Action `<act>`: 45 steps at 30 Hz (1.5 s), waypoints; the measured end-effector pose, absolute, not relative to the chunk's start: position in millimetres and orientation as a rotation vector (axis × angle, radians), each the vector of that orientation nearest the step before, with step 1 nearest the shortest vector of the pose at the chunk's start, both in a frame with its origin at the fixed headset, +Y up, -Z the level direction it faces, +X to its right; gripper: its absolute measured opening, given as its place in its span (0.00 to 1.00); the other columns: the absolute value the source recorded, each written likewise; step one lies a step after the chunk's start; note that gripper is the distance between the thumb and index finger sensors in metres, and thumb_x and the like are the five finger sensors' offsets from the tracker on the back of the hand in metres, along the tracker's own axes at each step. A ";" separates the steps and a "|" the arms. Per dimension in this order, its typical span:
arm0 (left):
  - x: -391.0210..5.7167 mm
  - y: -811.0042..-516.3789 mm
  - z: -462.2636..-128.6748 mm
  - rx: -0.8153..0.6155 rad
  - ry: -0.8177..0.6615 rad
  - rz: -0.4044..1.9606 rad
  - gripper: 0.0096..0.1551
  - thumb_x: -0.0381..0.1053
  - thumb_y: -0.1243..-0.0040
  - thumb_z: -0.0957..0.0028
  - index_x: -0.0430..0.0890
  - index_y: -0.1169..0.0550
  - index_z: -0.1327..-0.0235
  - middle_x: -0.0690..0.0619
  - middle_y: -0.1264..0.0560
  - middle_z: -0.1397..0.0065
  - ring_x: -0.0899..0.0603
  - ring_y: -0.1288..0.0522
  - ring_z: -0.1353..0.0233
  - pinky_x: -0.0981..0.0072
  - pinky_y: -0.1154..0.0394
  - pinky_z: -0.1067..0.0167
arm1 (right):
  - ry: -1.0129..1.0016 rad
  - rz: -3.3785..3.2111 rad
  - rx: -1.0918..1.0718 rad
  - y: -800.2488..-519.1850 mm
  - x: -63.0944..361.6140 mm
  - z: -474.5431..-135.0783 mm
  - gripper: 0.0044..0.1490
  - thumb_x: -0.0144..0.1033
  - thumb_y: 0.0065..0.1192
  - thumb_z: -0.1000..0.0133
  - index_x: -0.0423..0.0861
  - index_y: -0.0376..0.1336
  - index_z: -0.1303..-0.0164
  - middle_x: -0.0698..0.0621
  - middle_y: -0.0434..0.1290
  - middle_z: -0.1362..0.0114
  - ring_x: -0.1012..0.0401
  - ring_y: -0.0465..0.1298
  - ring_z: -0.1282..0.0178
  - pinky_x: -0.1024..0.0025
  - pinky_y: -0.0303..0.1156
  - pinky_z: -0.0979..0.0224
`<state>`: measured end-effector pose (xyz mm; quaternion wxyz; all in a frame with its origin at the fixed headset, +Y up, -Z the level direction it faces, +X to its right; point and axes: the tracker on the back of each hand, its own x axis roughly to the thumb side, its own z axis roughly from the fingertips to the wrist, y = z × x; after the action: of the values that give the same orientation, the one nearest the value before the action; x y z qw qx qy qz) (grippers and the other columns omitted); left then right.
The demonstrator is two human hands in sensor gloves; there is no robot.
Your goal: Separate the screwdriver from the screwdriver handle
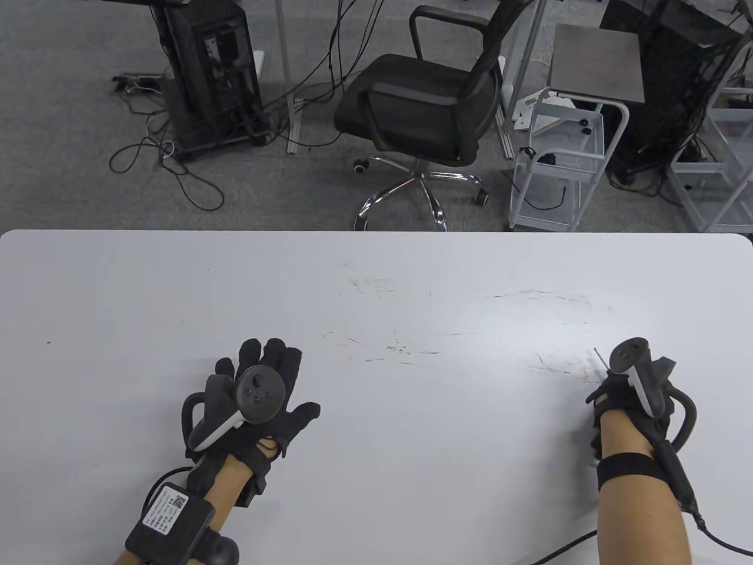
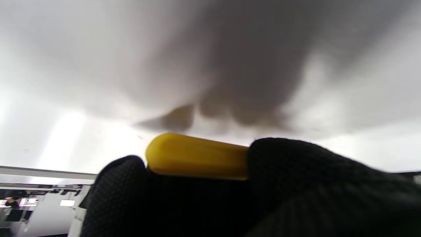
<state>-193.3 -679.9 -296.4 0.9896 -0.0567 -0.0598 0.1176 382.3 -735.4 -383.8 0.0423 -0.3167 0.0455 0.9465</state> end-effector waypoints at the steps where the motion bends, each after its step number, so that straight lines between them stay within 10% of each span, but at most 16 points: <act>1: -193.2 -679.8 -296.3 -0.112 -0.121 0.237 0.56 0.76 0.41 0.56 0.61 0.50 0.19 0.57 0.56 0.14 0.35 0.61 0.12 0.31 0.60 0.23 | 0.119 2.911 -0.918 -728.7 375.7 -383.1 0.32 0.39 0.73 0.41 0.42 0.63 0.29 0.45 0.65 0.28 0.39 0.72 0.30 0.43 0.71 0.28; 20: -173.8 -674.6 -284.7 -0.083 -0.201 0.249 0.54 0.75 0.41 0.55 0.61 0.48 0.19 0.57 0.54 0.14 0.34 0.59 0.11 0.30 0.59 0.22 | -0.030 2.769 0.133 -646.2 192.3 -305.6 0.30 0.35 0.70 0.41 0.45 0.64 0.29 0.47 0.60 0.26 0.40 0.66 0.31 0.39 0.65 0.26; 45: -97.8 -671.6 -245.1 0.051 -0.468 0.168 0.29 0.60 0.35 0.51 0.55 0.21 0.35 0.54 0.21 0.35 0.39 0.19 0.38 0.41 0.31 0.30 | -0.179 2.874 0.767 -659.3 94.1 -236.2 0.30 0.36 0.71 0.41 0.44 0.64 0.28 0.48 0.62 0.26 0.41 0.68 0.32 0.43 0.67 0.28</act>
<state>-97.8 -671.6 -245.1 0.9689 0.0252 -0.2315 0.0834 94.1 -659.3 -236.2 0.0807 0.2565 -0.0599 0.9613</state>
